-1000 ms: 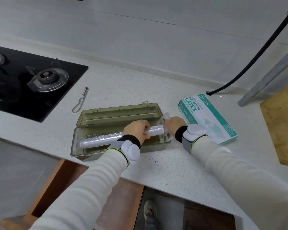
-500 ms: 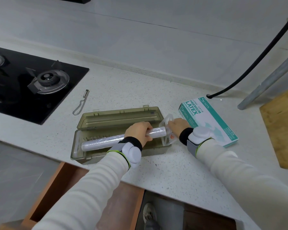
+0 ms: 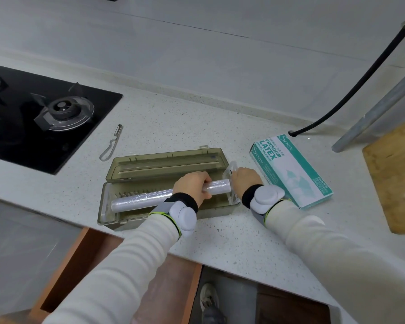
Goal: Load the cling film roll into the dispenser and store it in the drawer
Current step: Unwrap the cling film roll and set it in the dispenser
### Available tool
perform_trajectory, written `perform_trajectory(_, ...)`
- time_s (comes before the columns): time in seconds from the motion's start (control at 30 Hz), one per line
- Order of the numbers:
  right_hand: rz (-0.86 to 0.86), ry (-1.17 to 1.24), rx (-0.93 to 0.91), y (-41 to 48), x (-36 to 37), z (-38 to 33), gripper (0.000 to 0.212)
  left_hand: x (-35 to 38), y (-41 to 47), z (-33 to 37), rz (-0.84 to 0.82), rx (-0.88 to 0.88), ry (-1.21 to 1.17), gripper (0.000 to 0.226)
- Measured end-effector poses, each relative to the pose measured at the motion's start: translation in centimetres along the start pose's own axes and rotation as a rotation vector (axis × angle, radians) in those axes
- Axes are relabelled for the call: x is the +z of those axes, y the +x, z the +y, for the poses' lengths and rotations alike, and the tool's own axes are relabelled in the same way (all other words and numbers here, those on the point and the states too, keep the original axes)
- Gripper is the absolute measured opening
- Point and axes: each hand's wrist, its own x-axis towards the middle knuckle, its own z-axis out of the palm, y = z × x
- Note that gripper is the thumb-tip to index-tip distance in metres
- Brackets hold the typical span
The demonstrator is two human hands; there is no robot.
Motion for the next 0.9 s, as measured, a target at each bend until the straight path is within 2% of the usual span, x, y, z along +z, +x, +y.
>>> perform_trajectory(0.43, 0.006, -0.136, -0.068, 0.2, 0.0, 0.1, 0.025, -0.2, 0.1, -0.3, -0.003, -0.007, -0.007, 0.037)
perform_trajectory(0.53, -0.043, -0.021, -0.052, 0.1, -0.3, -0.2, 0.024, -0.2, 0.2, -0.4, -0.021, 0.001, -0.008, 0.038)
perform_trajectory(0.63, -0.040, -0.056, -0.083, 0.8, -0.6, -0.1, 0.027, -0.2, 0.4, -0.6, -0.021, -0.002, -0.014, 0.038)
perform_trajectory(0.8, -0.063, 0.119, 0.001, 0.7, -0.8, 0.2, 0.021, 0.3, 0.6, -1.1, 0.003, 0.030, -0.021, 0.037)
perform_trajectory(0.9, -0.036, 0.166, 0.012, 0.9, -0.8, 0.3, 0.021, 0.8, 0.9, -1.5, 0.073, 0.104, 0.081, 0.036)
